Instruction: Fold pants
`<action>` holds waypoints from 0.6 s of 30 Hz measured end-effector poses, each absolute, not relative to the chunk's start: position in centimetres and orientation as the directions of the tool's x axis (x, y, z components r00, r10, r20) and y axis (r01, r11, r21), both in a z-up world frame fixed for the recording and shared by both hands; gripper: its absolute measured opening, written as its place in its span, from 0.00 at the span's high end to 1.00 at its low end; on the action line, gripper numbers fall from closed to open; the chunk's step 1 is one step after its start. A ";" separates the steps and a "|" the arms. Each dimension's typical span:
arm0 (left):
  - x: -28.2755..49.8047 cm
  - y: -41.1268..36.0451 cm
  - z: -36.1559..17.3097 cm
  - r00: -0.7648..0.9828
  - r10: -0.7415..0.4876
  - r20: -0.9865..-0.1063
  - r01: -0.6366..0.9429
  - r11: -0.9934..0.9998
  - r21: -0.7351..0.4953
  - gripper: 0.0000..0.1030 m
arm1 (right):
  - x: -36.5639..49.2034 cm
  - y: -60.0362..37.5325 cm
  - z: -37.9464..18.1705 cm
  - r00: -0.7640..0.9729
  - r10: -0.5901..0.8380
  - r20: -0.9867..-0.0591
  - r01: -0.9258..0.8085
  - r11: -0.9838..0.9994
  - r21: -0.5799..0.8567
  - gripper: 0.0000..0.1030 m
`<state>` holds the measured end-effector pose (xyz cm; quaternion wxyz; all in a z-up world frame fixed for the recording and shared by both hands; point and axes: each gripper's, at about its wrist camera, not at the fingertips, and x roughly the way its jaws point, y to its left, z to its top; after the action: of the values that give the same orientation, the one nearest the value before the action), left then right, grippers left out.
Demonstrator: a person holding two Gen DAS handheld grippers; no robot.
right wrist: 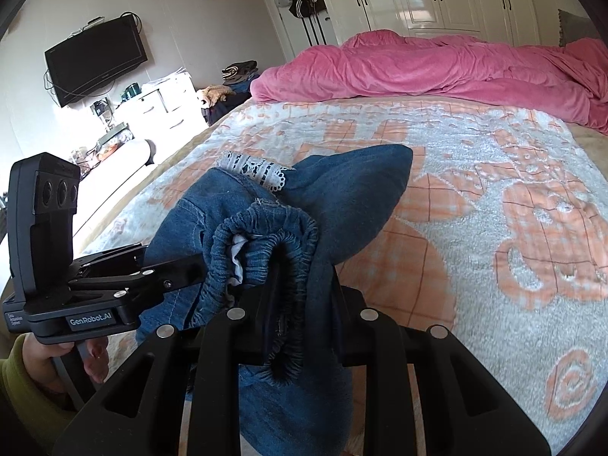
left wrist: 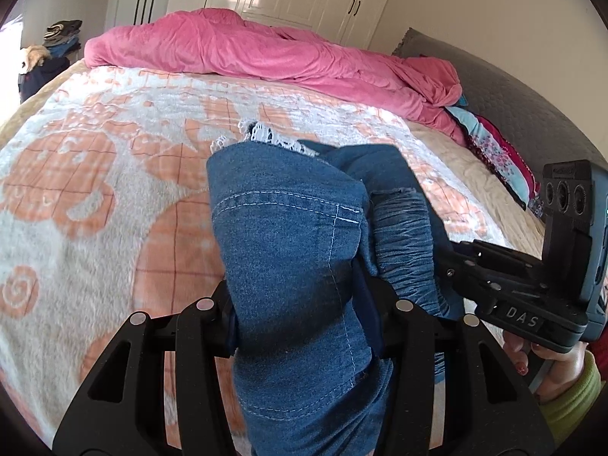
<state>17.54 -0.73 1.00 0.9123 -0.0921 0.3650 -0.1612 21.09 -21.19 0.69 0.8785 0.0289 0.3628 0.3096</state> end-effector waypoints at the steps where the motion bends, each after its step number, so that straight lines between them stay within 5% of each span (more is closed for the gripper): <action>1: 17.6 -0.8 1.0 0.684 -0.361 -0.634 0.228 0.931 -0.285 0.61 | 21.4 -21.2 0.5 0.547 0.562 -0.621 -0.520 0.809 0.274 0.79; 13: 19.2 -0.6 -1.4 0.661 -0.350 -0.664 0.201 0.935 -0.292 0.61 | 23.7 -20.9 -2.8 0.515 0.536 -0.669 -0.495 0.823 0.279 0.78; 18: 19.5 -0.1 -2.8 0.641 -0.334 -0.691 0.161 0.939 -0.304 0.50 | 23.9 -21.5 -3.9 0.504 0.528 -0.683 -0.471 0.831 0.295 0.74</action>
<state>19.50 -0.09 -2.81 0.8993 -0.1079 0.4008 -0.1375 23.88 -21.53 -3.94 0.8666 0.0352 0.4058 0.2884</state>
